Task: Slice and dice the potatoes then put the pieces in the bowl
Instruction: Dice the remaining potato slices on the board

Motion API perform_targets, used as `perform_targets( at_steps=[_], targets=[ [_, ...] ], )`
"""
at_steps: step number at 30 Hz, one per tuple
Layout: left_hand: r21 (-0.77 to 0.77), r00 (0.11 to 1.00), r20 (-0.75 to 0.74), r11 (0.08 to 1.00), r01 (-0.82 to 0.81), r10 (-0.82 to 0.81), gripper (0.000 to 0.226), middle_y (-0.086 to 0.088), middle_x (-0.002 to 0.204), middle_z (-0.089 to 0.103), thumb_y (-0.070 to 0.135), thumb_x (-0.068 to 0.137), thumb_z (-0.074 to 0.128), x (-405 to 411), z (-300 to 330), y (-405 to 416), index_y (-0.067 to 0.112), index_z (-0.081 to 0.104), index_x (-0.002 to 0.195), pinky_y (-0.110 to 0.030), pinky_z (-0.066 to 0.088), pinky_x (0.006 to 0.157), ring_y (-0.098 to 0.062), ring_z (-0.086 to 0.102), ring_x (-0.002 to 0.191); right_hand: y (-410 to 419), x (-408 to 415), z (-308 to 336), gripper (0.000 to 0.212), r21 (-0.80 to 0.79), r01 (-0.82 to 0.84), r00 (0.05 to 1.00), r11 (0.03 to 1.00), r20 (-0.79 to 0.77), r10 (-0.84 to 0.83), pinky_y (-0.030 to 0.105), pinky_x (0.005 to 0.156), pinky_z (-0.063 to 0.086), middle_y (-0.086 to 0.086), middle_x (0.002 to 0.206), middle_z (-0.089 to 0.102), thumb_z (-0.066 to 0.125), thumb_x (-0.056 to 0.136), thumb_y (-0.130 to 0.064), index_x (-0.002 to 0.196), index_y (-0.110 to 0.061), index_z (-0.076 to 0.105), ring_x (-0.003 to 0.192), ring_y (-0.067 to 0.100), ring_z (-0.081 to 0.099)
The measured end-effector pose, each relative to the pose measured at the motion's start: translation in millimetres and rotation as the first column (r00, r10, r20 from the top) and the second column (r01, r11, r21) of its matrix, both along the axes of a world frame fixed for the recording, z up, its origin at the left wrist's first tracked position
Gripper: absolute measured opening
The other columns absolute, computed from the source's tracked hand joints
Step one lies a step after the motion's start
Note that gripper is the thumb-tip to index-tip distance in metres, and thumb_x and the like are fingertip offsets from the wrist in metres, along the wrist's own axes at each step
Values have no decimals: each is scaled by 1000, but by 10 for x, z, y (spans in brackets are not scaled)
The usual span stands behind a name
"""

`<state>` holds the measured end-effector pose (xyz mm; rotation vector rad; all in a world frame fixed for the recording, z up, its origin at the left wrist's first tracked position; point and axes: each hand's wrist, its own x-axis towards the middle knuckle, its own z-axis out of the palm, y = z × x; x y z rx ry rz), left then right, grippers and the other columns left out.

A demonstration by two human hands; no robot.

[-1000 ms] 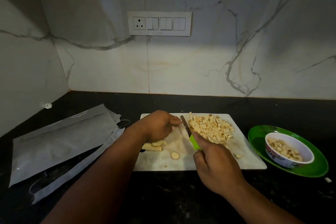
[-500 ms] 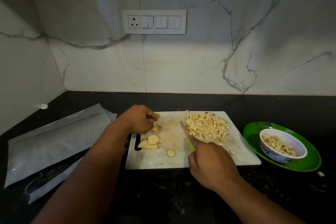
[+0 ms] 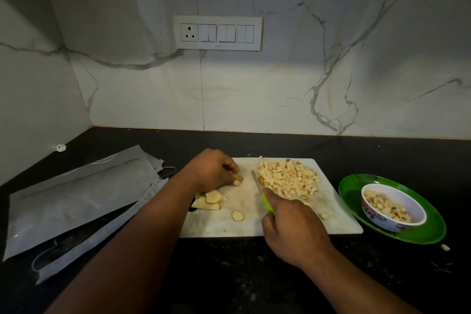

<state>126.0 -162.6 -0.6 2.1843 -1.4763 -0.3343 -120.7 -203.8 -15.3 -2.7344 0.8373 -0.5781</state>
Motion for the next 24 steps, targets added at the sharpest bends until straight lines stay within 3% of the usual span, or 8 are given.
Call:
perform_targets(
  at_steps=[7, 13, 16, 20, 24],
  targets=[
    [37, 1000, -12, 999, 28, -27, 26, 19, 113, 71, 25, 91, 80, 97, -11, 61, 31, 78, 116, -27, 49, 104, 0, 62, 108, 7, 23, 13, 56, -27, 23, 1000, 999, 16, -22, 28, 84, 47, -4, 116, 68, 42, 95, -36, 150, -31, 39, 102, 15, 61],
    [-5, 998, -64, 1000, 9, -9, 23, 17, 102, 73, 32, 85, 85, -26, -32, 2, 31, 80, 107, -19, 51, 87, -1, 66, 98, -46, 103, 13, 56, -78, 53, 997, 996, 58, -49, 31, 84, 50, -6, 118, 66, 48, 91, -34, 146, -32, 42, 104, 17, 62],
    [-5, 997, -81, 1000, -19, 18, 22, 17, 101, 73, 30, 85, 85, -65, -37, -24, 31, 78, 106, -19, 53, 86, -3, 67, 96, -72, 133, 21, 48, -78, 70, 996, 994, 68, -65, 31, 85, 50, -5, 117, 67, 48, 94, -30, 143, -33, 46, 103, 17, 63],
    [-16, 996, -87, 999, -33, 32, 25, 18, 104, 73, 30, 87, 84, -78, -40, -5, 28, 79, 111, -15, 48, 82, -3, 66, 98, -85, 151, 48, 55, -35, 61, 998, 998, 27, -60, 30, 90, 50, -3, 121, 66, 48, 93, -21, 147, -32, 43, 108, 18, 62],
    [6, 999, -34, 999, -32, 33, 23, 13, 109, 77, 24, 90, 81, -122, -16, -9, 26, 80, 113, -23, 55, 94, -5, 68, 99, -49, 177, 76, 59, -14, 49, 998, 999, -29, -49, 29, 92, 48, 0, 124, 64, 46, 94, -18, 152, -28, 38, 111, 18, 60]
  ],
)
